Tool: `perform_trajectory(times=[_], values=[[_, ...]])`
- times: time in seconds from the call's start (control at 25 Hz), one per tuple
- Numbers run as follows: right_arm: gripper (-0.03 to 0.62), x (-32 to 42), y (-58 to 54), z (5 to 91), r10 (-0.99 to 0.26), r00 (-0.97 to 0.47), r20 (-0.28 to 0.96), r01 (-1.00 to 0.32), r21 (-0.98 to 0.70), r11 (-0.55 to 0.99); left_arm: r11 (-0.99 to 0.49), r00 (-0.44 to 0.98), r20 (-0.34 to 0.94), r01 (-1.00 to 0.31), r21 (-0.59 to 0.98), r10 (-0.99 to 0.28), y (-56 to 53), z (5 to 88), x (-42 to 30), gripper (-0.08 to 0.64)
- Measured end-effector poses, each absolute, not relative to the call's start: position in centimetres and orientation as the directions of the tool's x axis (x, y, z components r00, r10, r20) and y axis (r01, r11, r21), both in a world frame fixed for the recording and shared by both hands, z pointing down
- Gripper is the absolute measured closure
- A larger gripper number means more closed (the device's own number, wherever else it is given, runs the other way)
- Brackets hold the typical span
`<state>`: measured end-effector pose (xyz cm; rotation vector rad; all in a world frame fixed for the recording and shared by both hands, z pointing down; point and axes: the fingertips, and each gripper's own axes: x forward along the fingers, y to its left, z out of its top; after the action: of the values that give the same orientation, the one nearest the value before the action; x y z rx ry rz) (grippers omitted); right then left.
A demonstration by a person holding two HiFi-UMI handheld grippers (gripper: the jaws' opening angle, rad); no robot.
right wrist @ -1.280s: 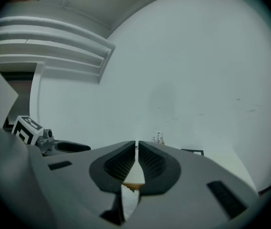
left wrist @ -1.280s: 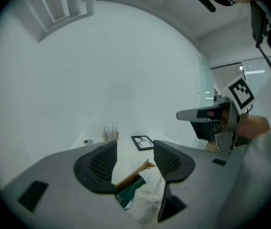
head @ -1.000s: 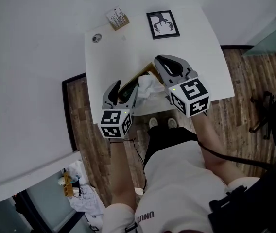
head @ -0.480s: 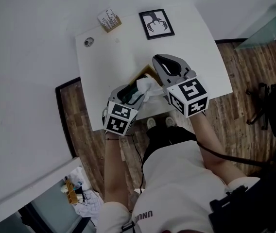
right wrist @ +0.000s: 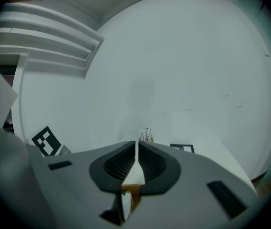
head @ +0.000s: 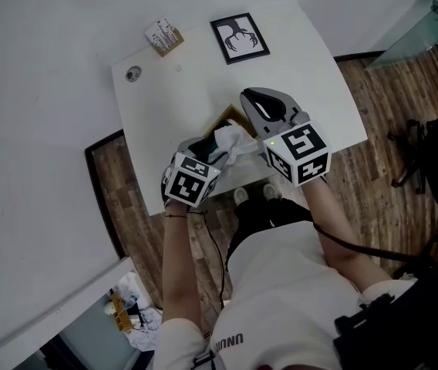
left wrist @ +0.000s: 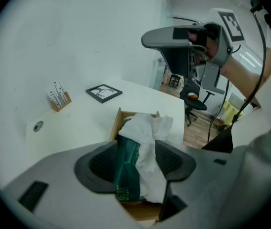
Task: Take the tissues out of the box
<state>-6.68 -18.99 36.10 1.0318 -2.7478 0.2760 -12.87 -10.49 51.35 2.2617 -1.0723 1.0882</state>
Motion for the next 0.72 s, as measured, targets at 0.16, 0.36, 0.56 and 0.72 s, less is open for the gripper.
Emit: perform_trajectory(times=[0.16, 0.36, 0.56, 0.72], values=[[0.571, -6.1, -19.6, 35.9, -0.642, -0.726, 0.247, -0.678, -0.105, 0.727, -0.648, 0.388, 0.807, -0.761, 0.008, -0.445, -10.8, 51.9, -12.6, 0.301], [0.571, -5.8, -20.2, 35.8, -0.652, -0.717, 0.248, -0.688, -0.101, 0.718, -0.659, 0.404, 0.827, -0.75, 0.054, -0.392, -10.6, 53.5, -12.2, 0.302], [0.571, -5.7, -20.5, 35.6, -0.662, -0.707, 0.25, -0.698, -0.095, 0.71, -0.659, 0.395, 0.839, -0.75, 0.059, -0.375, -10.4, 53.9, -12.1, 0.319], [0.571, -5.6, -20.5, 35.8, -0.663, -0.701, 0.264, -0.703, -0.096, 0.705, -0.669, 0.374, 0.854, -0.742, 0.042, -0.362, -10.1, 54.1, -11.9, 0.331]])
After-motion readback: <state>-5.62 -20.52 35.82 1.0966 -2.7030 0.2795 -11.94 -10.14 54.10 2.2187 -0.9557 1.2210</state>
